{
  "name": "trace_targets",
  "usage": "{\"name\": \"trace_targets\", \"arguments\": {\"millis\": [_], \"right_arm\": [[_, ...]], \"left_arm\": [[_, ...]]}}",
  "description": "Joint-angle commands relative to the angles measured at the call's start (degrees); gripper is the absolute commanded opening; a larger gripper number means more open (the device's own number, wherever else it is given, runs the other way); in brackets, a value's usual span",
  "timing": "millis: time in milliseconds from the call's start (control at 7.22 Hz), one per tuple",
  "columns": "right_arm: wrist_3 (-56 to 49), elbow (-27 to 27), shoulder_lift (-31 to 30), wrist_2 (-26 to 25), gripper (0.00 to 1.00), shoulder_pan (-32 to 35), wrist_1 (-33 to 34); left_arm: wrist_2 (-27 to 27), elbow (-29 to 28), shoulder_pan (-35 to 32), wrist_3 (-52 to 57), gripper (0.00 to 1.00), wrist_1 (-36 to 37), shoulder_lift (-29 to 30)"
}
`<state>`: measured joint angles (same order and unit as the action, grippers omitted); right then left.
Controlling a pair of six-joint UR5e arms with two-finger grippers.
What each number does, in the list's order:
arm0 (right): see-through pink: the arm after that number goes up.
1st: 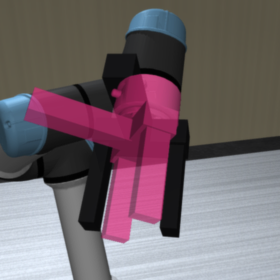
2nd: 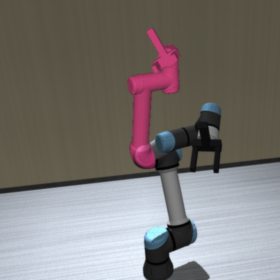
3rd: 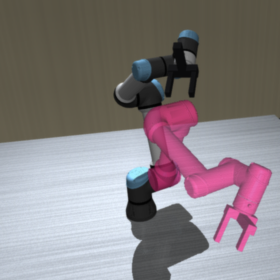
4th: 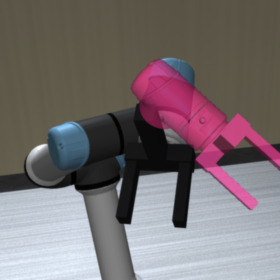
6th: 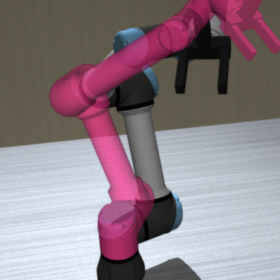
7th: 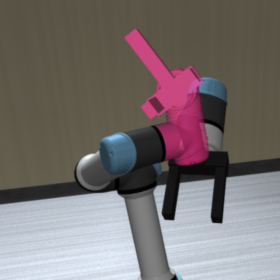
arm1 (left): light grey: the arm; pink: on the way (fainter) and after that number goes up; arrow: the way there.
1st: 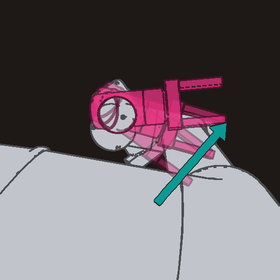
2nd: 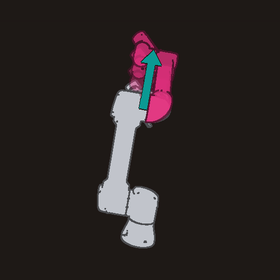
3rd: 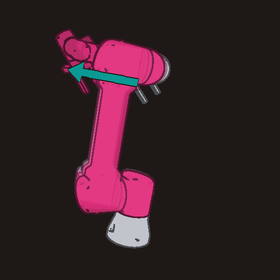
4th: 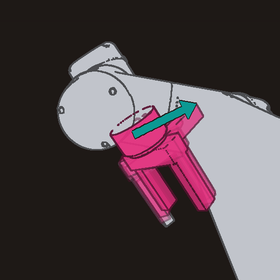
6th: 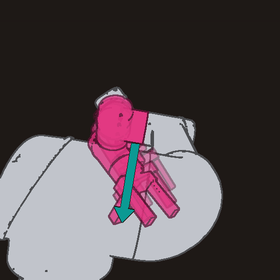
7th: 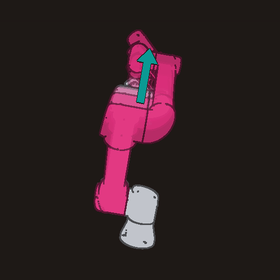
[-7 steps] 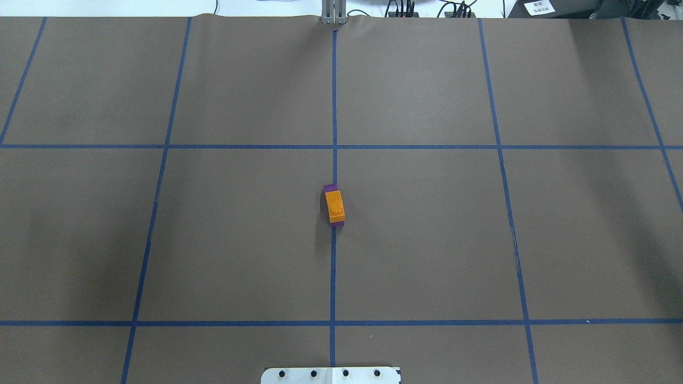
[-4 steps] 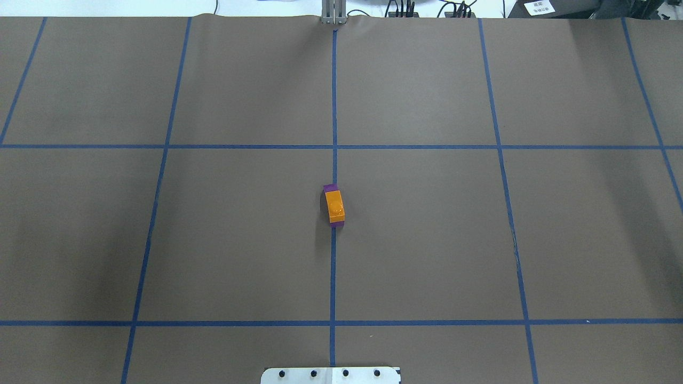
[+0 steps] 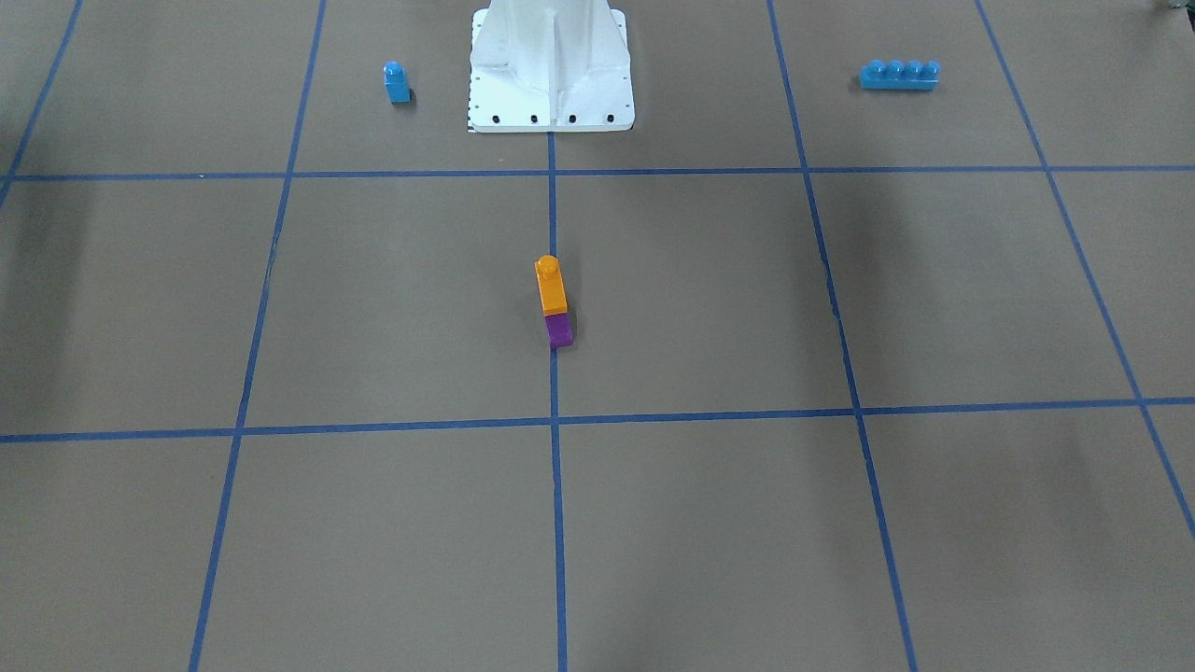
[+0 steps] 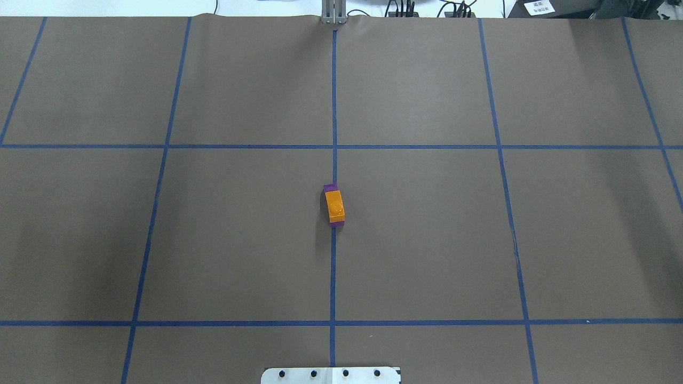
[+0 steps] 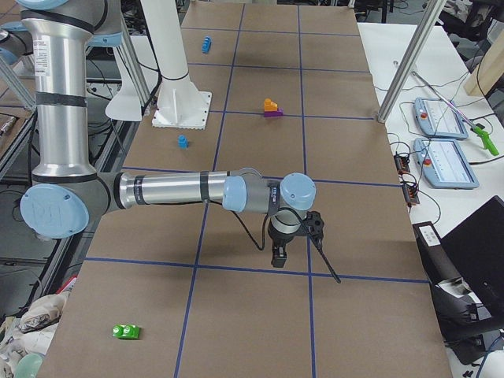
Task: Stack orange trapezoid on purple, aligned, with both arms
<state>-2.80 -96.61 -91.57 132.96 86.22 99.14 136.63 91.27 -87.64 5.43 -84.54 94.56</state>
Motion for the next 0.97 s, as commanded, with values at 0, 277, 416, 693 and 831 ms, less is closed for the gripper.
{"name": "trace_targets", "arguments": {"millis": [0, 277, 416, 693, 831], "right_arm": [[0.51, 0.37, 0.25, 0.19, 1.00, 0.00, 0.00], [0.43, 0.63, 0.86, -0.07, 1.00, 0.00, 0.00], [0.34, 0.63, 0.78, 0.02, 1.00, 0.00, 0.00], [0.51, 0.90, 0.69, 0.11, 1.00, 0.35, 0.00], [0.43, 1.42, 0.61, -0.07, 1.00, 1.05, 0.00]], "left_arm": [[-0.23, 0.93, -0.51, -3.39, 1.00, 0.07, 0.19], [-0.40, 1.72, -1.39, -3.32, 1.00, -0.45, -0.60], [-0.40, 1.02, -1.40, -3.50, 1.00, -0.54, -0.61], [-0.05, 1.89, -1.48, -3.76, 1.00, -0.54, -0.69], [0.21, 1.89, -1.48, -3.67, 1.00, -0.54, -0.69]]}}
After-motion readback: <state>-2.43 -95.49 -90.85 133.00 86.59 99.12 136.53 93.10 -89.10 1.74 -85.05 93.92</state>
